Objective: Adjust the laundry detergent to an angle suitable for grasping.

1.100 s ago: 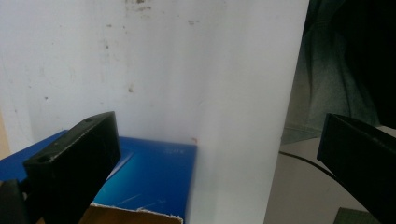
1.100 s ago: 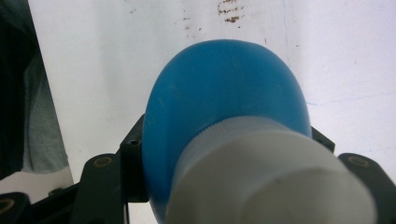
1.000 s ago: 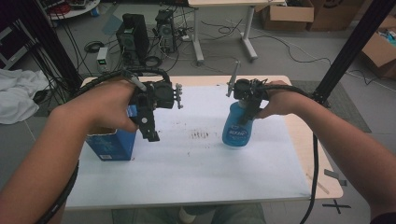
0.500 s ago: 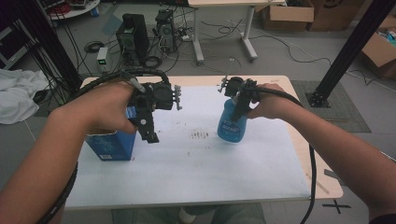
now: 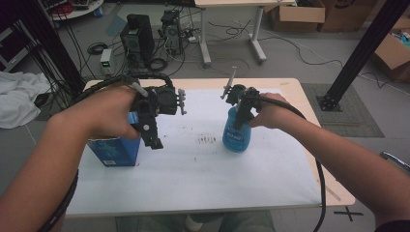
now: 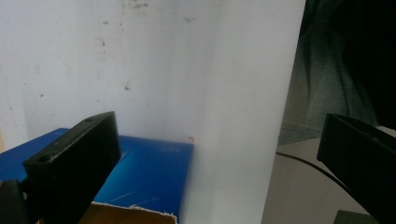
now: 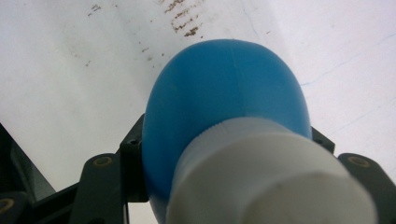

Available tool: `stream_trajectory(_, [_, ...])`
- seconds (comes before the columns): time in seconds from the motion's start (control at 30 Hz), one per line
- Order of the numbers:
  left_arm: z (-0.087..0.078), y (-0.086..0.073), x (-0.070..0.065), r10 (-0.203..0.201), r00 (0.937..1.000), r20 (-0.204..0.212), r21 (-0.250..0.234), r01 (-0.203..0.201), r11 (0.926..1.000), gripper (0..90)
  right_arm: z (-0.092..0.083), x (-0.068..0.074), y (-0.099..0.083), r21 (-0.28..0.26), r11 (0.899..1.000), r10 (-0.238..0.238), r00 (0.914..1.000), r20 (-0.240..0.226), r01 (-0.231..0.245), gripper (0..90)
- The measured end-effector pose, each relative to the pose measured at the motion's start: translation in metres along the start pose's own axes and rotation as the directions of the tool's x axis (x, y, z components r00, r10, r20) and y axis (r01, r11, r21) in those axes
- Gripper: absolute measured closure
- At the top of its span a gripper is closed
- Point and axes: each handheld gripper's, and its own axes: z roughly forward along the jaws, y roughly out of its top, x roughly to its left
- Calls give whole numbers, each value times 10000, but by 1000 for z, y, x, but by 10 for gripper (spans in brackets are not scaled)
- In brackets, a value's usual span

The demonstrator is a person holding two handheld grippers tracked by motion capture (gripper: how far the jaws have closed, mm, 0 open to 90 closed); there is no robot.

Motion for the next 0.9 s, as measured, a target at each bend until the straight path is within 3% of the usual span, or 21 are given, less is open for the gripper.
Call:
stream_trajectory(0.3, [1, 0, 0, 35, 10000, 22, 48, -35, 10000, 1, 14, 4, -2, 127, 9999, -36, 9998, -181, 38, 380])
stream_trajectory(0.6, [1, 1, 0, 67, 10000, -5, 32, -67, 10000, 1, 15, 10, -2, 24, 10000, -53, 10000, 27, 53, 378])
stream_trajectory(0.9, [0, 1, -1, 74, 10000, -23, 12, -74, 10000, 1, 14, 9, -2, 110, 9999, -81, 9997, -216, 84, 371])
